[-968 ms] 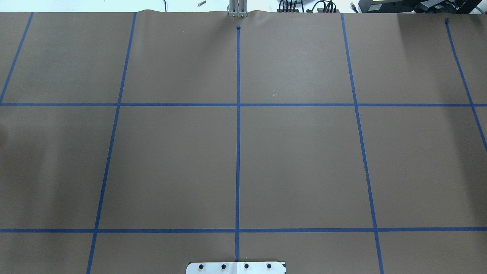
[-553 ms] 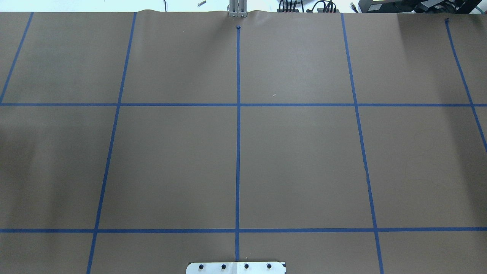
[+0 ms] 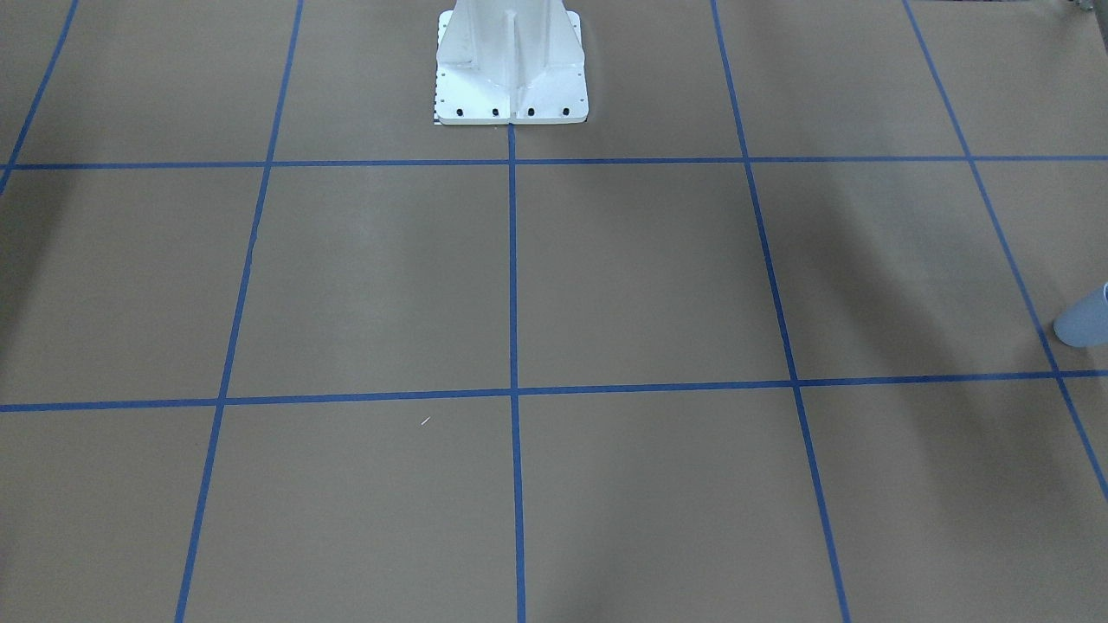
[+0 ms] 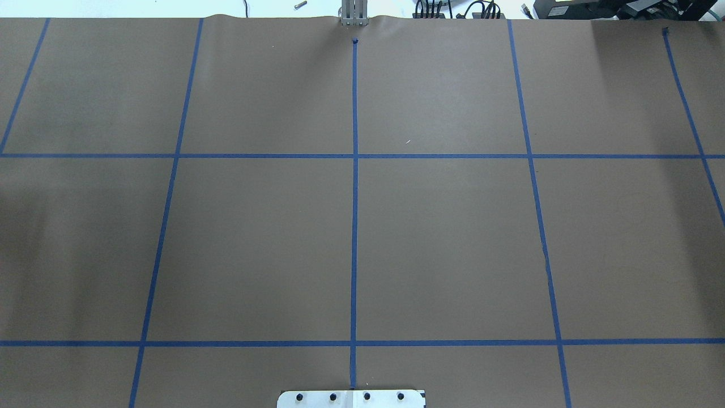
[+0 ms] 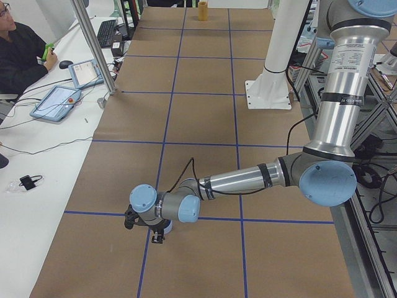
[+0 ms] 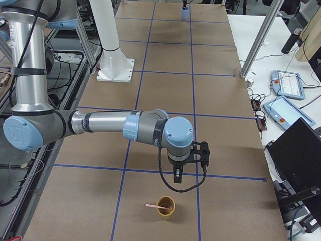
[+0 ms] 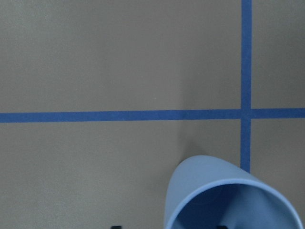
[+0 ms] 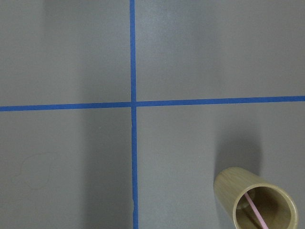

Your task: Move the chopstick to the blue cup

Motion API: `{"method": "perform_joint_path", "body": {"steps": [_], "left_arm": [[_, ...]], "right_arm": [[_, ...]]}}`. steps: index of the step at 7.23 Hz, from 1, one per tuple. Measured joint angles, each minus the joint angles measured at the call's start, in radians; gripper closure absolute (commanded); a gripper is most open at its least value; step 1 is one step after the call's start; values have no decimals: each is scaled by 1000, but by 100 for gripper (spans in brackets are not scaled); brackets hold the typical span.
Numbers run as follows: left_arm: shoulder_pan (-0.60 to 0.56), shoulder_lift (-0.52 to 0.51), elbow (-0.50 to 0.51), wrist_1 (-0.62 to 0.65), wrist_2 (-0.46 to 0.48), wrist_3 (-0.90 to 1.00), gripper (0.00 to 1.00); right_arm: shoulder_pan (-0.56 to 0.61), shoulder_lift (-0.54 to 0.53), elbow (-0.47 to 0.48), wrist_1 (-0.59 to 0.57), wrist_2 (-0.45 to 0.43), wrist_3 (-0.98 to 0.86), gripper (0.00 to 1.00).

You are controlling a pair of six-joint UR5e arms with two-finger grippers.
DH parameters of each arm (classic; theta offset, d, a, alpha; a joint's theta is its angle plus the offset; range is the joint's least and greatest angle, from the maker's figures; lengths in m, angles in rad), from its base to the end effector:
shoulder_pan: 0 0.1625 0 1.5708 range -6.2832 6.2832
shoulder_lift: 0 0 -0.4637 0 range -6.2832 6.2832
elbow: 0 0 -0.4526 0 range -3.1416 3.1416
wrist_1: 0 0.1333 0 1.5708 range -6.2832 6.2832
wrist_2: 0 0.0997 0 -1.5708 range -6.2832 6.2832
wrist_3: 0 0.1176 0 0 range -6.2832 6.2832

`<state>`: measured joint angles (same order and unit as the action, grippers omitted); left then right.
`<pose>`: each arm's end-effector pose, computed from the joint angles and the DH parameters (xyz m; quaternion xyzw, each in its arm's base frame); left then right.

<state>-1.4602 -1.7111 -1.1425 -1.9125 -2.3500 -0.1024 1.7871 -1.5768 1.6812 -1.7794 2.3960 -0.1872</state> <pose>0.0162 -0.6048 0.8284 -0.0157 0.3802 0.0140 0.9247 0.1613 -0.5156 0.6687 0.0335 -0.4019 0.0342 0.9144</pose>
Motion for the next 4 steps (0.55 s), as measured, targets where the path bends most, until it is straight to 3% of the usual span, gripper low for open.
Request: {"method": "perform_joint_path", "body": {"steps": [4], "left_arm": [[1,-30,-57,46,-21,-18,100]], "right_arm": [[1,-5,-1,-1,0,0,0]]}}
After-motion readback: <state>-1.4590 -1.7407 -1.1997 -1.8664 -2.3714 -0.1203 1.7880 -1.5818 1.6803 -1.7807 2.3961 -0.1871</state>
